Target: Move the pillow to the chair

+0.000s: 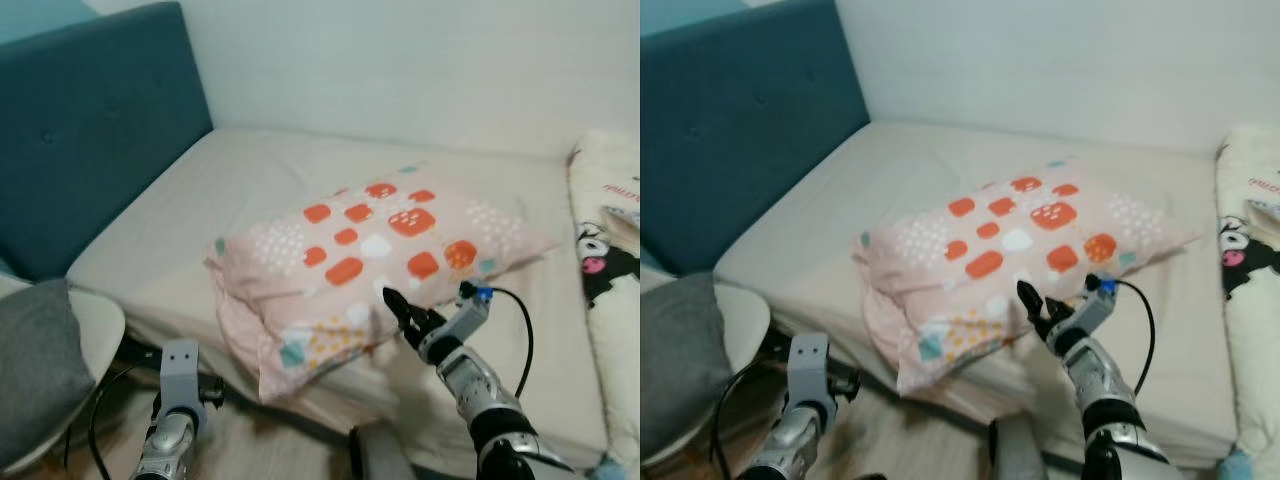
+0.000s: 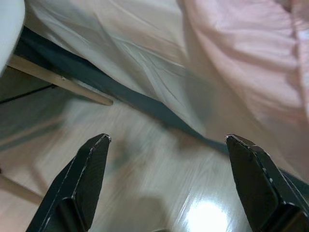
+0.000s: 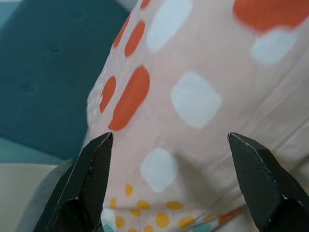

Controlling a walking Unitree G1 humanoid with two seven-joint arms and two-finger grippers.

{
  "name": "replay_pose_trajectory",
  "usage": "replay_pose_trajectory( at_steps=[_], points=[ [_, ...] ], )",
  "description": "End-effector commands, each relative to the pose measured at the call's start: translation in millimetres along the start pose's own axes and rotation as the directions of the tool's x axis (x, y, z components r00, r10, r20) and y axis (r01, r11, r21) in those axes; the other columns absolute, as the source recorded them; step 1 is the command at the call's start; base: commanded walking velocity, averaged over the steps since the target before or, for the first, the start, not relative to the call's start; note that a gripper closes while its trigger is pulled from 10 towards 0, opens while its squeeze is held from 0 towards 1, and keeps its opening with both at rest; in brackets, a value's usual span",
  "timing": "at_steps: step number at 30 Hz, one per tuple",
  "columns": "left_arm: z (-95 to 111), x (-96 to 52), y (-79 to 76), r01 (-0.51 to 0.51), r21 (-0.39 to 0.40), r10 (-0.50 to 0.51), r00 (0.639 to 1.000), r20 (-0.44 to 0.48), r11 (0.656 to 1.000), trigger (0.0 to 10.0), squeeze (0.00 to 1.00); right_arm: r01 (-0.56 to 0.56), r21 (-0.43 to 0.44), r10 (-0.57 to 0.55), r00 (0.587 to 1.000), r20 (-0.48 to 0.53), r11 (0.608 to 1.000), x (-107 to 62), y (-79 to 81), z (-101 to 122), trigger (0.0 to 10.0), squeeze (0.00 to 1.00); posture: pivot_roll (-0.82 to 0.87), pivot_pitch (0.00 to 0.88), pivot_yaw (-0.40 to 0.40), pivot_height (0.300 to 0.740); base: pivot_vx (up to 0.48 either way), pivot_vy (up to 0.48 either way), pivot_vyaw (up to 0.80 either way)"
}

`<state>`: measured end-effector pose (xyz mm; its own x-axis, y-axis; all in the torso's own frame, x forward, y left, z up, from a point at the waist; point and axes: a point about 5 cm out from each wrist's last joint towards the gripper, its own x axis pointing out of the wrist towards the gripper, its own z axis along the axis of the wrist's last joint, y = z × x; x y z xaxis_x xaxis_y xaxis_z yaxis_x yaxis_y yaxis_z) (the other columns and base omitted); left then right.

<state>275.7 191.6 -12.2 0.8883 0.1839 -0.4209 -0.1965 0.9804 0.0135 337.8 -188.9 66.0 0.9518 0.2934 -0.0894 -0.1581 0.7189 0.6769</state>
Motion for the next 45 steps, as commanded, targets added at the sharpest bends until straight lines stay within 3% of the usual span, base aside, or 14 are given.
replay_pose_trajectory(
  at_steps=[1, 7, 14, 23, 25, 28, 33, 34, 35, 36, 40, 45],
  points=[
    [8.2, 2.0, 3.5, -0.005, -0.017, 0.005, 0.999, 0.044, 1.0, 10.0, 0.0, -0.039, 0.037, 0.039, 0.999, 0.006, 0.999, 4.8, 7.6, 0.5, 10.0, 0.0, -0.3, 0.11, 0.07, 0.545, 0.0, 0.0, 0.0],
    [20.2, 3.1, 5.2, 0.01, -0.018, -0.007, 0.993, 0.119, 1.0, 10.0, 0.0, -0.038, 0.069, 0.037, 0.999, 0.017, 0.997, 11.0, 13.6, 3.2, 10.0, 0.0, -0.27, 0.157, 0.083, 0.52, 0.0, 0.0, 0.0],
    [38.5, -4.1, 21.4, 0.01, 0.015, -0.013, 0.966, 0.259, 1.0, 10.0, 0.0, -0.067, 0.187, 0.046, 0.993, 0.112, 0.98, 17.9, 23.8, 16.4, 10.0, 0.0, -0.19, 0.277, 0.112, 0.48, 0.0, 0.0, 0.0],
    [52.3, -9.9, 24.9, 0.022, 0.042, -0.034, 0.947, 0.32, 0.999, 10.0, 0.0, -0.032, 0.209, -0.008, 0.982, 0.19, 0.977, 24.6, 28.4, 37.5, 10.0, 0.0, -0.17, 0.336, 0.122, 0.456, 0.0, 0.0, 0.0],
    [53.8, -11.3, 24.4, 0.025, 0.041, -0.037, 0.946, 0.323, 0.999, 10.0, 0.0, -0.028, 0.228, -0.02, 0.978, 0.205, 0.973, 29.7, 34.5, 45.2, 10.0, 0.0, -0.16, 0.341, 0.128, 0.456, 0.0, 0.0, 0.0],
    [54.4, -15.1, 23.5, 0.031, 0.044, -0.044, 0.945, 0.323, 0.999, 10.0, 0.0, -0.088, 0.162, 0.053, 0.976, 0.211, 0.983, 39.3, 56.3, 56.0, 10.0, 0.0, -0.16, 0.345, 0.13, 0.456, 0.0, 0.0, 0.0],
    [55.5, -16.7, 21.3, 0.039, 0.047, -0.052, 0.945, 0.322, 0.998, 10.0, 0.0, -0.141, 0.139, 0.105, 0.965, 0.239, 0.98, 46.4, 72.6, 67.7, 10.0, 0.0, -0.16, 0.346, 0.132, 0.456, 0.0, 0.0, 0.0],
    [56.2, -16.9, 20.1, 0.042, 0.054, -0.057, 0.945, 0.321, 0.998, 10.0, 0.0, -0.159, 0.127, 0.124, 0.961, 0.248, 0.979, 48.6, 77.1, 71.1, 9.3, 0.0, -0.16, 0.34, 0.129, 0.456, 0.0, 0.0, 0.0],
    [56.7, -17.1, 19.3, 0.044, 0.061, -0.061, 0.945, 0.32, 0.997, 10.0, 0.0, -0.166, 0.116, 0.132, 0.959, 0.252, 0.979, 49.9, 79.6, 73.2, 3.0, 0.0, -0.16, 0.34, 0.129, 0.456, 0.0, 0.0, 0.0],
    [57.3, -17.1, 19.1, 0.043, 0.065, -0.062, 0.945, 0.321, 0.997, 10.0, 0.0, -0.184, 0.104, 0.153, 0.955, 0.256, 0.977, 50.9, 82.9, 75.3, 0.0, 0.0, -0.16, 0.332, 0.124, 0.456, 0.0, 0.0, 0.0],
    [61.2, -17.0, 22.3, 0.028, 0.056, -0.045, 0.944, 0.326, 0.998, 10.0, 0.0, -0.201, 0.041, 0.184, 0.948, 0.259, 0.979, 52.1, 90.4, 83.3, 0.0, 0.0, -0.17, 0.299, 0.117, 0.456, 0.0, 0.0, 0.0],
    [65.5, -14.6, 18.3, 0.033, 0.047, -0.047, 0.943, 0.328, 0.998, 10.0, 0.0, -0.163, -0.001, 0.156, 0.94, 0.304, 0.987, 48.9, 88.0, 100.6, 0.0, 0.0, -0.18, 0.276, 0.111, 0.456, 0.0, 0.0, 0.0]
  ],
)
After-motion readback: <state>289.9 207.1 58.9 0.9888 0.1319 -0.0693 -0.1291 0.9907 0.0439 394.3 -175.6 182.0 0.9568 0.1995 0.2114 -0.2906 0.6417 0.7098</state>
